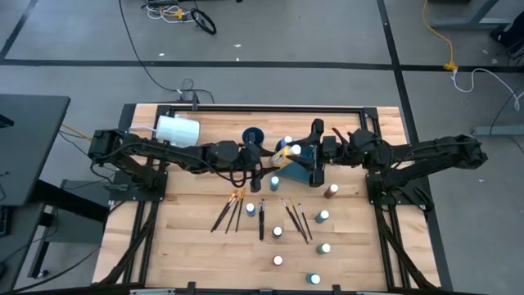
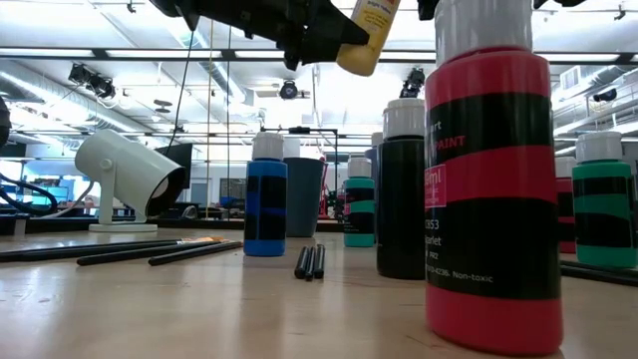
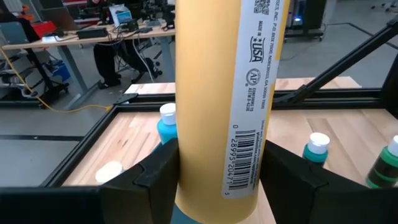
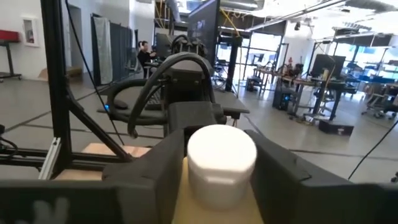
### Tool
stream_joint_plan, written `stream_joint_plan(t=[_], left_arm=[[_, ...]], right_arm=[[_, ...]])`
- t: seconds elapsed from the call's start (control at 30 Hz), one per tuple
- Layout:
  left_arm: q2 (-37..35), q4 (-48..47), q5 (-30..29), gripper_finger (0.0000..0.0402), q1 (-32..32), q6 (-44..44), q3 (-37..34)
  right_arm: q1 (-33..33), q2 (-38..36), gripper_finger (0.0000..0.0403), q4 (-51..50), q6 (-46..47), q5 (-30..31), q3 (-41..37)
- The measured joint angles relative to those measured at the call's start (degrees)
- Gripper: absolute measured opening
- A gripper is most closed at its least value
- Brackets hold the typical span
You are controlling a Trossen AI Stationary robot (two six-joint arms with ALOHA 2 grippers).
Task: Pick & Place Paint Supplies
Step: Put the large yellow paint bottle into the blue bin
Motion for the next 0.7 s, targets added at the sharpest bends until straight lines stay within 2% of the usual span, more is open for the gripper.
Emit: stream_joint_plan(t=[0.2,0.4,0.7], left_arm=[[0.0,-0.8,0.2,0.0204,0.0,-0.2,0.0],[0.0,-2.0,0.1,0.0222,-0.1,-0.2,0.0],[-0.3,-6.0,-0.7,0.0255,-0.2,-0.2,0.3]], right_arm=[[0.0,0.0,0.0116,-0.4,0.4,-0.2,0.0],[0.0,0.0,0.0125,-2.9,1.0,0.0,0.0],[0.1,0.3,0.0111,-18.7,9.5,0.4,-0.3]])
